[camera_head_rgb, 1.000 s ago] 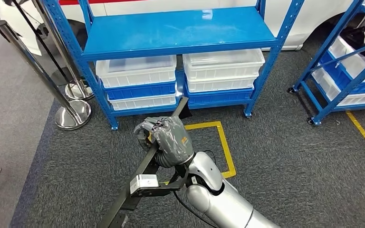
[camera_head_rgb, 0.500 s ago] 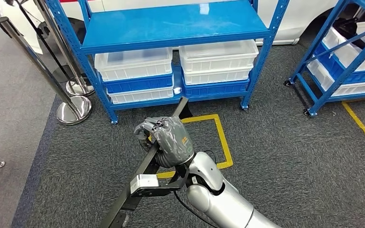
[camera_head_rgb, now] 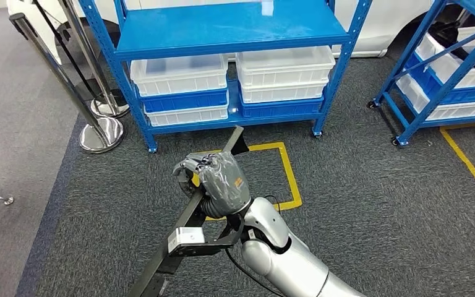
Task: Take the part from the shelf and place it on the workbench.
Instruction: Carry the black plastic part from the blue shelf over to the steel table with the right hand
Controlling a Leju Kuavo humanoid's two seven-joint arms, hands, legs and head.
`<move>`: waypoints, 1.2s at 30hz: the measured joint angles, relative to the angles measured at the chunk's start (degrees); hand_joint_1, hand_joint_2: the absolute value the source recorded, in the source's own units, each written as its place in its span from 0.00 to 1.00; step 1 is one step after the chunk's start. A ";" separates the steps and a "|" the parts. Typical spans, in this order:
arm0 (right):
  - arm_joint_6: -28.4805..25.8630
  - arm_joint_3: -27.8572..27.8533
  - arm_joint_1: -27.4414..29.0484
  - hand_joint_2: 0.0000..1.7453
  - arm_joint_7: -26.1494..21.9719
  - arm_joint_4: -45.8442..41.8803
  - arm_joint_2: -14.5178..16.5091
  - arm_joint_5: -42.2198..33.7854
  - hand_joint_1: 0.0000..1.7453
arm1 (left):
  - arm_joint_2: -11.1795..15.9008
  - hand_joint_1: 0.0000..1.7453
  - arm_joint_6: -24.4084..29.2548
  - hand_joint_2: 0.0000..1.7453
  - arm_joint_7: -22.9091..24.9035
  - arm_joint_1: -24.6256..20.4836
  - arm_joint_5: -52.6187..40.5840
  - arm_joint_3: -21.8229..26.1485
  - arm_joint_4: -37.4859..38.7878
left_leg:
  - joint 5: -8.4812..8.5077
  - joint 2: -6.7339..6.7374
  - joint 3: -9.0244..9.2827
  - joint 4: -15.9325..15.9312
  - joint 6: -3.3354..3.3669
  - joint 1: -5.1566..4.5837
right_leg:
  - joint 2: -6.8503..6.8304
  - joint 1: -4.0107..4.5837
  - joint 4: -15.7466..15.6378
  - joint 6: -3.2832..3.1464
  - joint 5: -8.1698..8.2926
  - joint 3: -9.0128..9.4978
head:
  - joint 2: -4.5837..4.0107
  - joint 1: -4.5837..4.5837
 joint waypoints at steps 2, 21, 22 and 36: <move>0.01 0.00 0.00 1.00 0.02 0.04 -0.07 0.10 1.00 | -0.13 0.00 0.00 1.00 0.00 -0.06 -0.01 0.01 0.02 | 1.78 0.23 -1.13 -0.74 0.65 0.25 | 0.13 -0.10 4.07 0.38 -4.58 -1.63 | 0.00 0.02; -0.04 0.00 0.08 1.00 0.40 0.55 -0.28 1.34 1.00 | -0.15 0.00 -0.01 1.00 0.06 0.50 -0.20 0.01 0.02 | -4.39 -0.07 -12.53 17.77 -2.82 0.47 | -0.17 0.43 -1.03 -2.69 -3.58 4.54 | 0.00 -0.01; -0.05 0.00 0.15 1.00 0.48 0.55 -0.29 1.48 1.00 | -0.15 0.00 -0.02 1.00 0.06 0.51 -0.22 0.01 0.02 | -3.32 -0.07 -11.15 17.19 -2.71 0.45 | -0.16 0.48 -0.90 -2.66 -3.09 3.76 | 0.00 -0.01; 0.32 0.02 0.51 1.00 0.16 -0.07 -0.99 2.32 1.00 | 0.19 0.00 0.06 1.00 0.37 -0.04 -0.89 -0.01 0.02 | 3.39 0.27 -3.18 -0.56 1.16 -0.10 | 0.06 -0.40 14.38 0.91 -10.94 -2.44 | 0.00 0.02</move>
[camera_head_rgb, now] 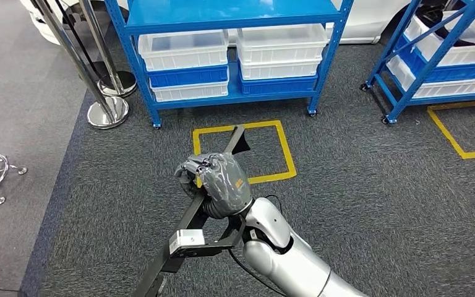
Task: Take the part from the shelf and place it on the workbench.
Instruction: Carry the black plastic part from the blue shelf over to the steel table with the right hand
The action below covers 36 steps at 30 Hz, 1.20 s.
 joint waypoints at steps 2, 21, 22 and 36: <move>0.07 0.00 0.05 1.00 -0.34 0.02 -0.28 0.34 1.00 | 0.00 0.00 0.00 1.00 0.03 0.01 -0.13 -0.02 0.00 | 0.55 0.01 -1.63 0.93 -0.32 0.12 | -0.05 -0.41 -2.27 0.38 2.33 2.94 | 0.00 0.00; -0.15 0.48 0.52 1.00 -0.77 -1.26 -1.56 1.88 1.00 | 0.19 0.00 0.09 1.00 0.75 -0.32 -0.97 -0.30 0.00 | -5.28 -0.51 3.34 3.02 -2.50 0.16 | -0.12 0.17 -14.10 -1.88 9.84 3.23 | 0.00 -0.05; -0.17 0.49 0.56 1.00 -0.77 -1.35 -1.58 1.89 1.00 | 0.20 0.00 0.09 1.00 0.77 -0.39 -0.98 -0.30 0.00 | -5.54 -0.56 3.87 1.78 -2.25 -0.04 | -0.15 0.15 -14.30 -1.53 10.30 3.20 | 0.00 -0.05; -0.79 0.54 1.65 1.00 -0.72 -1.91 -2.75 3.23 1.00 | 0.29 0.00 0.09 1.00 1.42 -0.57 -1.52 -0.45 0.00 | 0.24 -0.05 -3.53 3.12 -1.00 -0.07 | -0.05 -0.11 -12.67 0.07 3.53 9.60 | 0.00 -0.02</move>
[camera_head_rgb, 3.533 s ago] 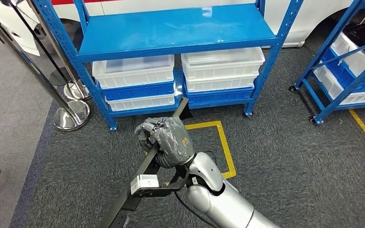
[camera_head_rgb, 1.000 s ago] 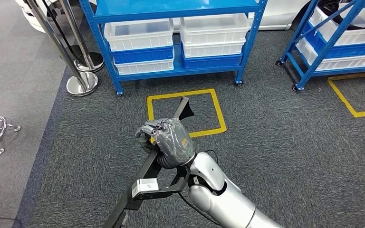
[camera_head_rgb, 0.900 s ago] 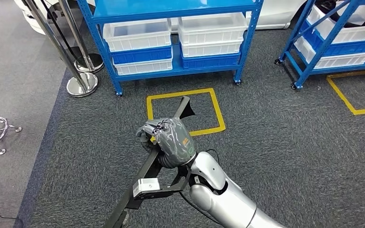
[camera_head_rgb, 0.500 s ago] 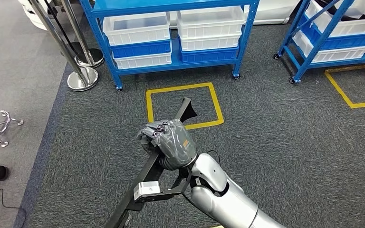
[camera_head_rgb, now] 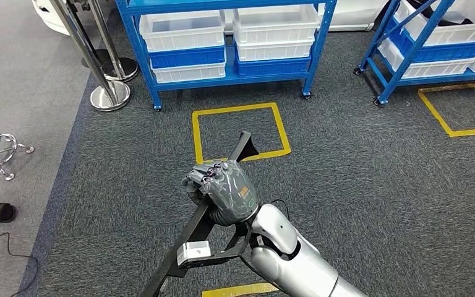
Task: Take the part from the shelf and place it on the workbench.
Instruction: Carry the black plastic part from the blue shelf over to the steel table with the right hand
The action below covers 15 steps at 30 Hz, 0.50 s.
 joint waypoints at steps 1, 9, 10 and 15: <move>-0.16 0.01 0.03 1.00 0.00 -0.14 -0.03 0.24 1.00 | 0.04 0.00 -0.01 1.00 0.02 -0.04 -0.04 -0.04 0.00 | 0.25 -0.01 -0.27 0.22 -0.31 -0.11 | 0.05 0.11 -1.08 -0.26 -0.38 0.46 | 0.00 -0.02; -0.51 0.01 0.14 1.00 -0.08 -1.35 -0.30 1.74 1.00 | 0.43 0.00 -0.04 1.00 -0.54 -1.28 -0.87 -0.80 0.00 | -8.95 -0.15 -5.98 14.48 -2.55 0.40 | -0.08 0.27 -1.64 -2.74 2.57 -2.74 | 0.00 -0.03; -0.51 0.01 0.17 1.00 -0.07 -1.40 -0.41 1.87 1.00 | 0.49 0.00 -0.04 1.00 -0.51 -1.50 -1.02 -0.96 0.00 | -9.26 -0.16 -6.00 16.06 -2.53 0.41 | -0.08 0.35 -1.60 -2.74 2.92 -3.20 | 0.00 -0.03; -0.52 -0.02 0.41 1.00 -0.07 -2.44 -1.04 1.39 1.00 | 0.92 0.00 0.04 1.00 -0.21 -2.42 -1.79 -1.53 0.00 | -4.52 -0.71 4.74 1.22 -1.19 0.05 | 0.18 0.43 -1.48 -2.08 4.20 -4.42 | 0.00 -0.03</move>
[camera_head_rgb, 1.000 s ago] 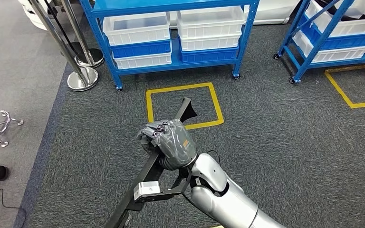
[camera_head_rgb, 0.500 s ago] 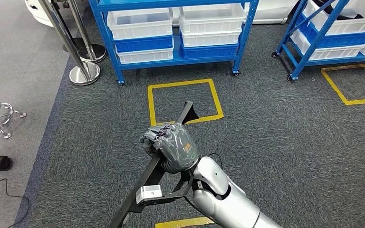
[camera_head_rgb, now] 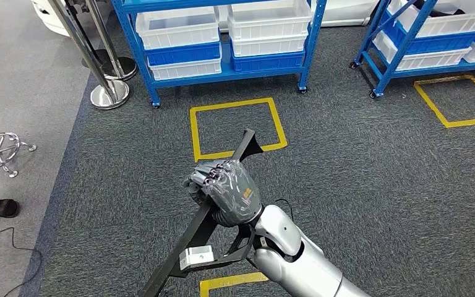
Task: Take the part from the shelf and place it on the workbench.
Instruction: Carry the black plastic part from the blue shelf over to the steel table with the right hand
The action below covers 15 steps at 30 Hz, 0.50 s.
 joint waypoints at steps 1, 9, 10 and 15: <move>-0.01 0.00 0.08 1.00 -0.02 -0.25 -0.05 -0.28 1.00 | 0.08 0.00 0.01 1.00 0.04 -0.10 -0.08 -0.11 0.00 | -0.03 -0.20 0.95 -1.74 0.23 -0.19 | 0.07 -0.08 -0.09 0.33 0.28 -0.09 | 0.00 0.00; -0.37 -0.36 1.85 1.00 -0.64 -1.95 -0.94 -1.34 1.00 | 0.49 0.00 0.27 1.00 0.86 -0.25 -1.29 -1.26 0.00 | 1.99 1.46 0.54 -3.99 2.35 0.06 | 0.22 -0.23 12.29 2.36 -6.36 -5.86 | 0.00 0.03; -0.39 -0.42 2.24 1.00 -0.69 -1.98 -1.10 -1.39 1.00 | 0.56 0.00 0.36 1.00 0.86 -0.23 -1.28 -1.28 0.00 | 2.01 1.77 0.28 -3.79 2.37 0.05 | 0.19 -0.30 14.38 2.52 -6.87 -6.68 | 0.00 0.03; -0.28 -0.73 2.69 1.00 -0.95 -2.61 -1.51 -1.88 1.00 | 0.68 0.00 0.50 1.00 0.68 -0.41 -0.89 -1.35 0.00 | 1.30 3.25 -0.71 -1.88 1.47 -0.16 | -2.45 -0.24 2.33 2.20 -1.37 0.35 | 0.00 0.02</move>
